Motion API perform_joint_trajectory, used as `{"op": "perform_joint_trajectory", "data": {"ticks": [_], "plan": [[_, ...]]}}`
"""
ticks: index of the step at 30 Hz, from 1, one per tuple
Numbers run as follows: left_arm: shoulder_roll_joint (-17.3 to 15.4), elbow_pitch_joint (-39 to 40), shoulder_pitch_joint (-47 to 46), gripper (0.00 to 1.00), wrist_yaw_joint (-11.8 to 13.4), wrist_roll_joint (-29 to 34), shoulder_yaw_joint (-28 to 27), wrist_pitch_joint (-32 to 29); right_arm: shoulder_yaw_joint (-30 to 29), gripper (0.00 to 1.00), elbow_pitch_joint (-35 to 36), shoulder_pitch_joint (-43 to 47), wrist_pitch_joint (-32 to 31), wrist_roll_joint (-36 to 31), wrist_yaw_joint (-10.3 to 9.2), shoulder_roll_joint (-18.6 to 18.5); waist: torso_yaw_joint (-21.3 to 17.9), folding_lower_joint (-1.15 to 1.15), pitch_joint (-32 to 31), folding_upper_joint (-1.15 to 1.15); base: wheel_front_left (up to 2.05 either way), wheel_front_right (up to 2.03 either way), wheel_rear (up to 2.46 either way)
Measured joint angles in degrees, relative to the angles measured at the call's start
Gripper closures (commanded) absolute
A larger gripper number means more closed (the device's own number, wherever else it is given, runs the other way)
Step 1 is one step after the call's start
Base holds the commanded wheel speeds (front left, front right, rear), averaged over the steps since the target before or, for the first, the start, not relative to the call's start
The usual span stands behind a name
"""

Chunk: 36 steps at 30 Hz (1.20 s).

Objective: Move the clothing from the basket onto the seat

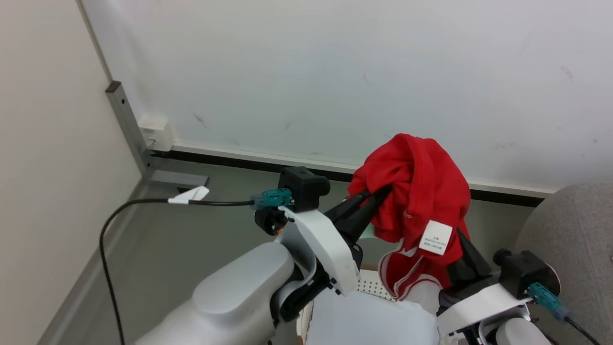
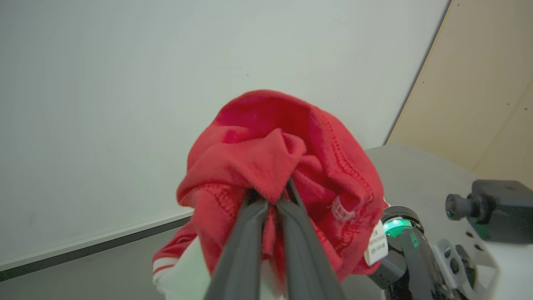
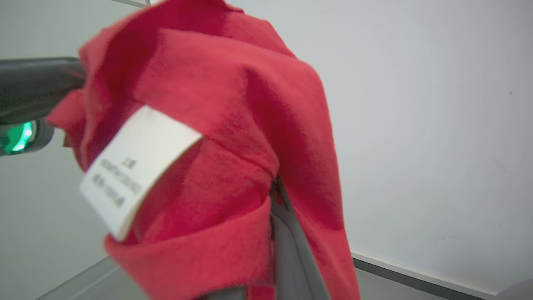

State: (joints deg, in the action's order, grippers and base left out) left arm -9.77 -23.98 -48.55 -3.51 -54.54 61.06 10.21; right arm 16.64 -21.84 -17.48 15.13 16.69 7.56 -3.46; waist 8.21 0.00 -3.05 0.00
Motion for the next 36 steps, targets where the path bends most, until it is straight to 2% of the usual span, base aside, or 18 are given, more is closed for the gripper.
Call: {"op": "perform_joint_trajectory", "data": {"ticks": [2, 3, 5, 6, 14, 20, 32, 33, 36], "plan": [[0.1, 0.0, 0.4, 1.00, 0.0, 0.0, 0.1, 0.1, -0.8, 1.00, 1.5, 0.7, 0.0, 1.4, 0.00, -0.1, -0.4, 0.00, 0.2, 0.00, 0.00, 0.00, 0.00], [0.1, 0.0, 0.6, 0.94, -0.1, -0.2, 0.1, 0.4, -1.3, 1.00, 2.2, 1.1, 0.0, 2.1, 0.00, -0.2, -0.6, 0.00, 0.3, 0.00, 0.00, 0.00, 0.00], [0.2, 0.2, 1.0, 0.38, -0.1, -0.5, 0.1, 0.5, -2.3, 1.00, 3.5, 1.6, 0.0, 3.1, 0.00, -0.4, -1.2, 0.00, 0.5, 0.00, 0.00, 0.00, 0.00], [0.3, 0.3, 1.0, 0.00, 0.0, -0.5, 0.2, 0.5, -2.9, 1.00, 4.1, 1.8, 0.0, 3.3, 0.00, -0.4, -1.6, 0.00, 0.5, 0.00, 0.00, 0.00, 0.00], [-0.2, 1.8, 3.1, 0.00, 0.5, 0.4, 0.7, 2.2, -7.8, 1.00, 8.8, 2.3, 0.0, 3.4, 0.00, -0.7, -6.0, 0.00, 1.4, 0.00, 0.00, 0.00, 0.00], [-1.0, 2.9, 4.6, 0.00, 1.1, 1.9, 0.7, 3.5, -11.8, 1.00, 10.8, 2.6, 0.0, 1.7, 0.00, -3.0, -10.8, 0.00, 2.0, 0.00, 0.00, 0.00, 0.00], [-2.0, 5.2, 6.9, 0.00, 2.3, 8.4, -1.3, 4.8, -15.0, 1.00, 13.8, 6.6, 0.0, 0.1, 0.00, -5.2, -22.8, 0.00, 3.4, 0.00, 0.00, 0.00, 0.00], [-1.9, 6.2, 7.9, 0.00, 2.2, 10.8, -3.1, 4.9, -16.3, 1.00, 15.1, 8.4, 0.0, 0.0, 0.00, -5.2, -26.3, 0.00, 3.9, 0.00, 0.00, 0.00, 0.00], [-1.8, 6.7, 9.0, 0.00, 1.8, 12.8, -3.9, 4.9, -16.9, 1.00, 15.5, 9.5, 0.0, 0.1, 0.00, -5.2, -28.5, 0.00, 4.3, 0.00, 0.00, 0.00, 0.00]]}}
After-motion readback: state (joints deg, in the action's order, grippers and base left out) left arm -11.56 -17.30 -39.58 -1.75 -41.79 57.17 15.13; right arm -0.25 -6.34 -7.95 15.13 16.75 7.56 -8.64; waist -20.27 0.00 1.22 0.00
